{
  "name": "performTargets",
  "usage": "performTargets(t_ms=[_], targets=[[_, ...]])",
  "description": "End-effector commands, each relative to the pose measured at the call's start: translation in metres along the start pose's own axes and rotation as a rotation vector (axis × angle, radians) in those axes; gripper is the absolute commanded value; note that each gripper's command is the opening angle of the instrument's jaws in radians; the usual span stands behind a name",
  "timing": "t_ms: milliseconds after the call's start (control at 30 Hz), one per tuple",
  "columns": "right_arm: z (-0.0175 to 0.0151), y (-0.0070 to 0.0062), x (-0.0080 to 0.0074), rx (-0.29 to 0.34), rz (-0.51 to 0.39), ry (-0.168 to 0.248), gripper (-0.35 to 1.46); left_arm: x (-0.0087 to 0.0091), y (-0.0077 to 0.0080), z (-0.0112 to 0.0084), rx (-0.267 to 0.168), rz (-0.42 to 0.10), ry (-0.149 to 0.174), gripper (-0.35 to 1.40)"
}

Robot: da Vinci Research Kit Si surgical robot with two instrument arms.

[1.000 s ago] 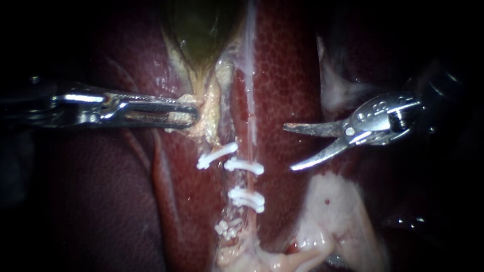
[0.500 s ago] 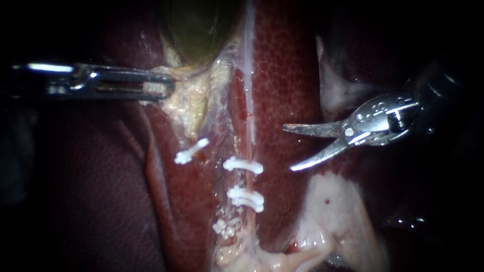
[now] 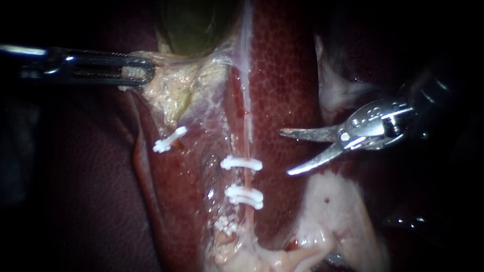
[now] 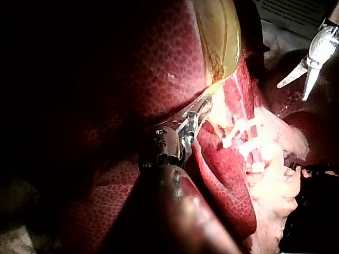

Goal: Go to the cutting position right tube

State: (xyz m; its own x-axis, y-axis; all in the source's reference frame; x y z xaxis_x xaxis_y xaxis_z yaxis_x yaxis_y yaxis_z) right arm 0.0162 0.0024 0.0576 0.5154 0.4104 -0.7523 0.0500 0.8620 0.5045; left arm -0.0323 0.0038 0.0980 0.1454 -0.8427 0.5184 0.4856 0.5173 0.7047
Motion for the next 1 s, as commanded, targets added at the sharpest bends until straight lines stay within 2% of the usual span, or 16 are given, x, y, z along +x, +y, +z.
performTargets(t_ms=[33, 300, 367, 500, 600, 1000], targets=[[0.0006, 0.0000, -0.0007, 0.007, 0.007, -0.017, 1.43, 0.0000, 0.0000, 0.0000, 0.000, 0.000, 0.000, -0.35], [0.0049, 0.0013, -0.0077, 0.044, 0.092, -0.094, 1.43, 0.0001, 0.0000, -0.0001, 0.000, 0.000, 0.000, -0.35], [0.0059, 0.0015, -0.0092, 0.058, 0.106, -0.100, 1.43, 0.0001, -0.0001, -0.0001, -0.001, 0.000, 0.000, -0.35], [0.0077, 0.0018, -0.0109, 0.071, 0.131, -0.114, 1.43, 0.0002, -0.0001, -0.0001, -0.001, 0.001, 0.000, -0.35], [0.0088, 0.0016, -0.0115, 0.083, 0.146, -0.118, 1.43, 0.0002, -0.0001, -0.0002, -0.001, 0.001, 0.000, -0.35], [0.0122, 0.0011, -0.0117, 0.111, 0.166, -0.130, 1.43, 0.0003, -0.0003, -0.0001, -0.003, 0.001, -0.001, -0.35]])
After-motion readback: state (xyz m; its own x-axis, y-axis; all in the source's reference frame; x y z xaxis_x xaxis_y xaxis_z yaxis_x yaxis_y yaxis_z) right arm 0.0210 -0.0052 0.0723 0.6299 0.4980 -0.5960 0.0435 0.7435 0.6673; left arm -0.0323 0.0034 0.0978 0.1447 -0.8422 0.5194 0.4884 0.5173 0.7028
